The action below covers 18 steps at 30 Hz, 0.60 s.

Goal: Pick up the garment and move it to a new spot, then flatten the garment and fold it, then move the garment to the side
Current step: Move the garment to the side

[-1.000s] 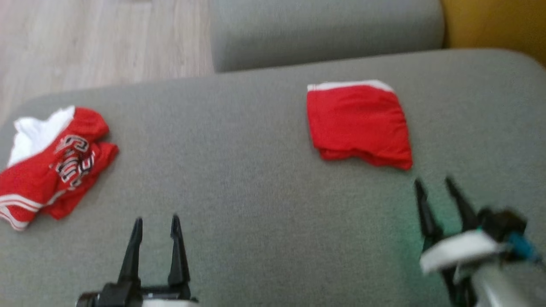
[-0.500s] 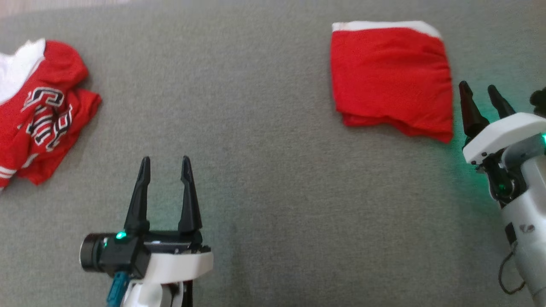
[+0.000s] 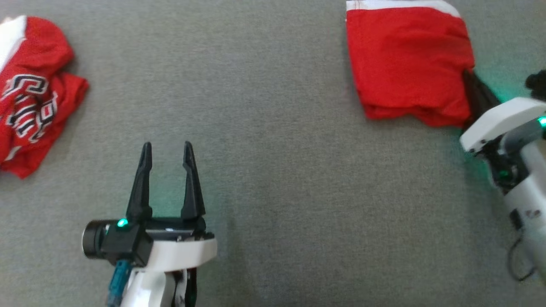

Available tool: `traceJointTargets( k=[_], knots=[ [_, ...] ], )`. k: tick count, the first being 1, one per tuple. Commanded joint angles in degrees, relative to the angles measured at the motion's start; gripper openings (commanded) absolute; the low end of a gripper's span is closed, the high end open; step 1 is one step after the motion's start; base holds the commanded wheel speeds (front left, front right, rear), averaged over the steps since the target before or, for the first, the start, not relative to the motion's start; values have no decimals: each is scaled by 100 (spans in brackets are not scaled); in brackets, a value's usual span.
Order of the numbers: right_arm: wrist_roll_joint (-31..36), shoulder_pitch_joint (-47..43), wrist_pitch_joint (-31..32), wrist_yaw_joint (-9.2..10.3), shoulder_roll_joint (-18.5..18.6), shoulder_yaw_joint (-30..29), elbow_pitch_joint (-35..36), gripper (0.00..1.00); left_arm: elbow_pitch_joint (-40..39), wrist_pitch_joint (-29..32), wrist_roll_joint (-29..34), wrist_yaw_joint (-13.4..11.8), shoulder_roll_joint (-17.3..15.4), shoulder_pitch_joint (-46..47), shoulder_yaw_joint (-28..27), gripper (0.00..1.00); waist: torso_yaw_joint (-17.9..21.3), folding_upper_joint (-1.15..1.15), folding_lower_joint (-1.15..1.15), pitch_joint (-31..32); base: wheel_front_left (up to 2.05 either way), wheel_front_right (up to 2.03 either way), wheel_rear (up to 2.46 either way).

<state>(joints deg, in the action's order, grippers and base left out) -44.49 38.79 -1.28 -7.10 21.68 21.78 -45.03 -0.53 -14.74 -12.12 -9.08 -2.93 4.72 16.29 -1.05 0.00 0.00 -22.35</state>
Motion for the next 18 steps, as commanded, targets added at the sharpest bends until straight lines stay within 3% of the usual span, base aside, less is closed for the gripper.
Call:
traceJointTargets(
  k=[1, 7, 12, 18],
  knots=[
    [-36, 119, -83, -39, 297, 101, 150, 0, -209, -26, -2, -23, 5, 184, -167, 100, 120, 0, 0, -137, 0, 0, 0],
    [-19, 287, -97, -39, 1333, 204, 331, 0, -260, -26, 92, 47, 5, 444, -227, 100, 434, 0, 0, -645, 0, 0, 0],
    [370, 335, -122, -39, 2271, 14, 301, 0, -245, -26, 243, 177, 5, 718, -265, 100, 686, 0, 0, -1117, 0, 0, 0],
    [829, 484, -312, -39, 2829, -586, 202, 0, -262, -26, 356, 250, 5, 1063, -458, 100, 883, 0, 0, -1510, 0, 0, 0]
  ],
)
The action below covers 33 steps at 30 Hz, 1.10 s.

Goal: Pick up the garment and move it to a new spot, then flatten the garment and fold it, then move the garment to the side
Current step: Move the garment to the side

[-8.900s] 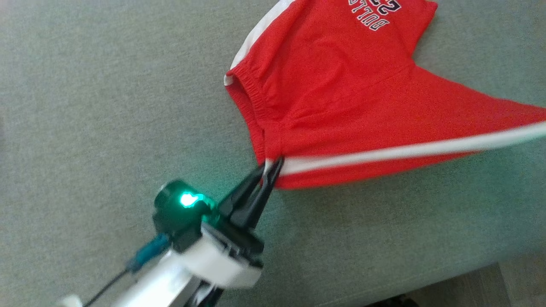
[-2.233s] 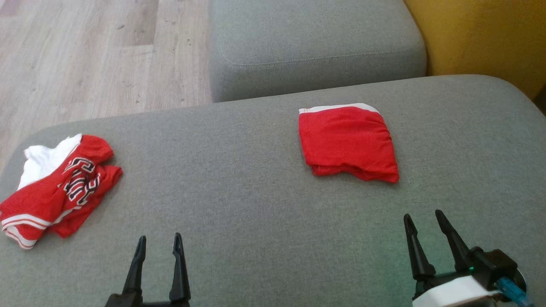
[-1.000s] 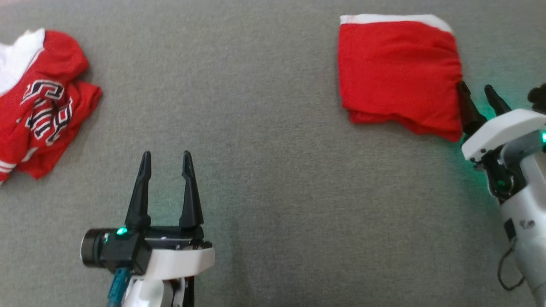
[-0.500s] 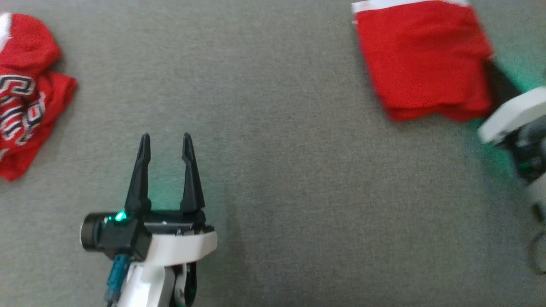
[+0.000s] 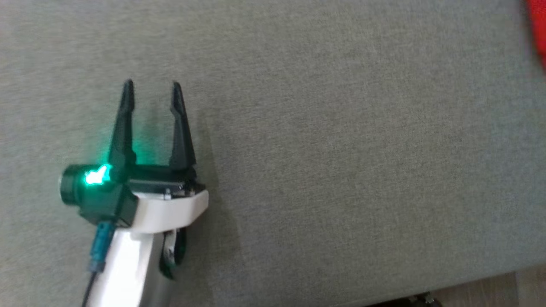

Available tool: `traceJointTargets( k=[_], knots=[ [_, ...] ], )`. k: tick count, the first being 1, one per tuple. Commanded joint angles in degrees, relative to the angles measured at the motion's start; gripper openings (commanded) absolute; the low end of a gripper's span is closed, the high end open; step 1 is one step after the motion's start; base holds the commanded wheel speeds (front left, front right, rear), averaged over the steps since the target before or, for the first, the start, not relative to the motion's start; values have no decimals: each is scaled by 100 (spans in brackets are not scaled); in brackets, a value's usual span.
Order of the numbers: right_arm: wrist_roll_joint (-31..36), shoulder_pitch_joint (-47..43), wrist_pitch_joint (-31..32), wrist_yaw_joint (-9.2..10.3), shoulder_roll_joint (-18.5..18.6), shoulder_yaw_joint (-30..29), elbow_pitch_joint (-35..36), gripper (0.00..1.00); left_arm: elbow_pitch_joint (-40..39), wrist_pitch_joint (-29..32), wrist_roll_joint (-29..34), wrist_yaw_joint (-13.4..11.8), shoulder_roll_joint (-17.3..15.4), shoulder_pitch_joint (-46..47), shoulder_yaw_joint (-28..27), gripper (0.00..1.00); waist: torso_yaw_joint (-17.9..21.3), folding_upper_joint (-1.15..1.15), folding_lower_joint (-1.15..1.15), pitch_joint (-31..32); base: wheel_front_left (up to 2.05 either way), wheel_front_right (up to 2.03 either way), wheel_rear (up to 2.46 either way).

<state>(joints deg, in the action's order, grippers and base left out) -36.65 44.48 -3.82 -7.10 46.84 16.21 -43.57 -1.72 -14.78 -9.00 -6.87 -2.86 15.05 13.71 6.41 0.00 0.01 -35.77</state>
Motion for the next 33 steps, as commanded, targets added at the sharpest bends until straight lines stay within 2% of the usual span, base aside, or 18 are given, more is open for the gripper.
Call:
traceJointTargets(
  k=[1, 2, 3, 4, 9, 14, 21, 27, 33],
  knots=[
    [130, -55, -96, -39, 342, -139, 20, 0, -144, -22, 57, 47, -2, 77, -225, 100, 148, 0, -1, -195, 0, 0, 0],
    [240, -22, -147, -39, 360, -250, -31, 0, -140, -22, 71, 66, -2, 112, -243, 100, 153, 0, -1, -209, 0, 0, 0],
    [379, 12, -186, -39, 366, -357, -95, 85, -134, -22, 89, 88, -2, 142, -258, 100, 153, 0, -1, -214, 0, 0, 0],
    [537, 52, -242, -39, 349, -472, -155, 100, -122, -22, 105, 109, -2, 164, -271, 100, 150, 0, -1, -202, 0, 0, 0],
    [1209, 107, -446, -39, 59, -879, -366, 100, -40, -22, 88, 149, -2, 162, -286, 100, 72, 0, -1, 41, 0, 0, 0],
    [1827, -111, -859, -39, -800, -1162, -173, 100, 88, -22, -48, 110, -2, -26, -221, 100, -80, 0, -1, 644, 0, 0, 0],
    [1944, -1103, -1109, -39, -2072, -886, 791, 100, 441, -22, -233, 48, -2, -415, -114, 100, -330, 0, -1, 1806, 0, 0, 0],
    [2016, -2349, -1116, -39, -3033, -618, 1990, 100, 811, -22, -319, 33, -2, -694, -113, 100, -509, 0, -1, 2777, 0, 0, 0],
    [2370, -3391, -1117, -39, -3765, -629, 2646, 100, 1154, -22, -249, 53, -2, -1030, -288, 100, -612, 0, -1, 3489, 0, 0, 0]
  ],
)
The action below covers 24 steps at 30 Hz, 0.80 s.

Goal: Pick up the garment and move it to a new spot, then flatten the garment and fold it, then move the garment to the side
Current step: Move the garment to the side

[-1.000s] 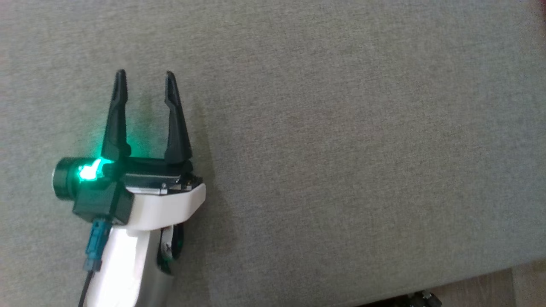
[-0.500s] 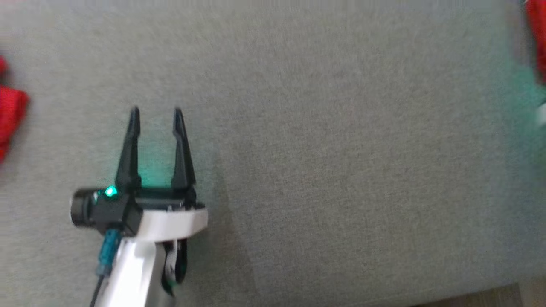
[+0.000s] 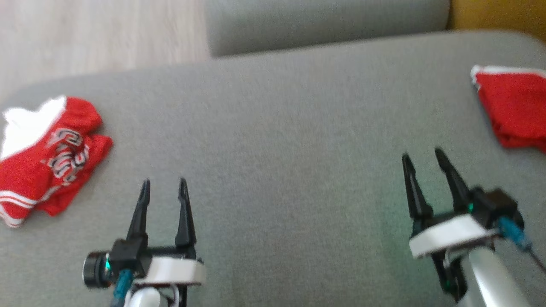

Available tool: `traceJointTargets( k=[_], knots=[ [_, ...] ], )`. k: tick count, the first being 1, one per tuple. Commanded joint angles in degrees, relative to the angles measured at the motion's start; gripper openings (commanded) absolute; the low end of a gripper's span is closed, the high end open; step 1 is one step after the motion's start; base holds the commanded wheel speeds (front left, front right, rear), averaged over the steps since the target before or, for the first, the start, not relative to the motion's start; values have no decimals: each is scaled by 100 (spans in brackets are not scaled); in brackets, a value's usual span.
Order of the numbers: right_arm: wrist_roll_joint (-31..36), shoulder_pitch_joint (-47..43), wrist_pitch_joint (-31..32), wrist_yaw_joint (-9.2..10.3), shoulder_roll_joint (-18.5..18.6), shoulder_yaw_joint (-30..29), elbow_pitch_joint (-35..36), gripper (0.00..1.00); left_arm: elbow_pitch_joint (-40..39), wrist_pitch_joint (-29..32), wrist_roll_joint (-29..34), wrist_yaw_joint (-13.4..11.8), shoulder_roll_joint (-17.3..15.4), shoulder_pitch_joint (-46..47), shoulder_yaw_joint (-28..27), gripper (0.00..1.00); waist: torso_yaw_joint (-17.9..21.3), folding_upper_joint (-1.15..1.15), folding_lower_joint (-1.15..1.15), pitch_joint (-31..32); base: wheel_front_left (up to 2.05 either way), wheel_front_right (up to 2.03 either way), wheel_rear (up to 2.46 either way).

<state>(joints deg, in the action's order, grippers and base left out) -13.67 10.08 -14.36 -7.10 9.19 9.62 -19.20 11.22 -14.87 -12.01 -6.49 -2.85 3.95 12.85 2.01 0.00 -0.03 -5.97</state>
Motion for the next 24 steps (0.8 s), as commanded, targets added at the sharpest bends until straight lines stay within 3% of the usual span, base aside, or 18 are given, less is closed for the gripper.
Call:
traceJointTargets(
  k=[1, 7, 24],
  knots=[
    [178, -98, -62, -39, -82, -43, 262, 100, -95, -13, 92, 30, -3, 36, -234, 100, -192, 0, 3, 592, 0, 0, 0],
    [519, -759, -63, -39, -410, -284, 241, 100, 174, -13, 276, 171, -3, -219, -432, 100, -270, 0, 3, 951, 0, 0, 0],
    [661, -900, -63, -39, -496, -263, 97, 100, 556, -13, 282, 222, -3, -262, -492, 100, -303, 0, 3, 973, 0, 0, 0]
  ],
)
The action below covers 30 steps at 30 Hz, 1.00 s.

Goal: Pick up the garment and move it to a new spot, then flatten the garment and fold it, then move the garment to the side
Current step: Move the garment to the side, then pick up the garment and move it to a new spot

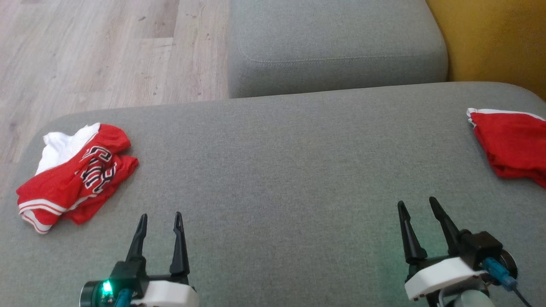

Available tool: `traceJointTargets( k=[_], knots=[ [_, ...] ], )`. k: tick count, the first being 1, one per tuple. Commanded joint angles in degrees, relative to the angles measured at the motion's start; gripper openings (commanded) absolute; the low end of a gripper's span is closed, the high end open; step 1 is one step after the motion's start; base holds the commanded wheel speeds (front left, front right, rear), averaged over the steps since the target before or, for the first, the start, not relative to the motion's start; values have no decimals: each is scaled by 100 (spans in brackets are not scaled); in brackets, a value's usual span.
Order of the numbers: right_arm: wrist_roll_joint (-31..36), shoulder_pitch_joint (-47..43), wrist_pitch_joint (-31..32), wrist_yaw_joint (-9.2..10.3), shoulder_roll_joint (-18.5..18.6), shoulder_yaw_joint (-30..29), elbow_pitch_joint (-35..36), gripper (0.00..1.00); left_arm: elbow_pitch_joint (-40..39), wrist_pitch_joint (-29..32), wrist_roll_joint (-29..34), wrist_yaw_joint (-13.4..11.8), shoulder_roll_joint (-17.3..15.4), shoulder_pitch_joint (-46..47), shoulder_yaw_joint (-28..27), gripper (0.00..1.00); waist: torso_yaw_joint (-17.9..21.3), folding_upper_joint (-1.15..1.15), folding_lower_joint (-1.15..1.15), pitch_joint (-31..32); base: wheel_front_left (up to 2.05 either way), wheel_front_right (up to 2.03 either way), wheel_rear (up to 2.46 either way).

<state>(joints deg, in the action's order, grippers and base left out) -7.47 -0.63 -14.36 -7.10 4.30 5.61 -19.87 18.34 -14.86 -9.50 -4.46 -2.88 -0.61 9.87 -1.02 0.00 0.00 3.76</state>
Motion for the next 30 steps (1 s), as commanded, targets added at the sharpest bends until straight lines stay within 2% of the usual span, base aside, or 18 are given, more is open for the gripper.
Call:
traceJointTargets(
  k=[1, 5, 9, 13, 23, 30],
  knots=[
    [38, 174, -63, -39, -4, 140, 161, 100, -156, -14, 32, 13, 1, 193, -188, 100, 0, 0, 0, -2, 0, 0, 0],
    [22, 172, -63, -39, 6, 124, 154, 100, -154, -14, 31, 0, 1, 194, -159, 100, -30, 0, 0, -13, 0, 0, 0],
    [10, 137, -63, -39, 23, 70, 155, 100, -190, -14, 51, -36, 1, 256, -128, 100, -238, 0, 0, -69, 0, 0, 0],
    [5, 143, -63, -39, 36, 51, 178, 100, -184, -14, 42, -83, 1, 281, -138, 100, -645, 0, 0, -121, 0, 0, 0],
    [30, 310, -63, -39, -4, 189, 205, 100, -242, -14, 200, -86, 1, 287, -473, 100, -1960, 0, 0, -343, 0, 0, 0],
    [47, 338, -63, -39, 39, 245, 177, 100, -347, -14, 194, -76, 1, 300, -680, 100, -2522, 0, 0, -522, 0, 0, 0]
  ],
)
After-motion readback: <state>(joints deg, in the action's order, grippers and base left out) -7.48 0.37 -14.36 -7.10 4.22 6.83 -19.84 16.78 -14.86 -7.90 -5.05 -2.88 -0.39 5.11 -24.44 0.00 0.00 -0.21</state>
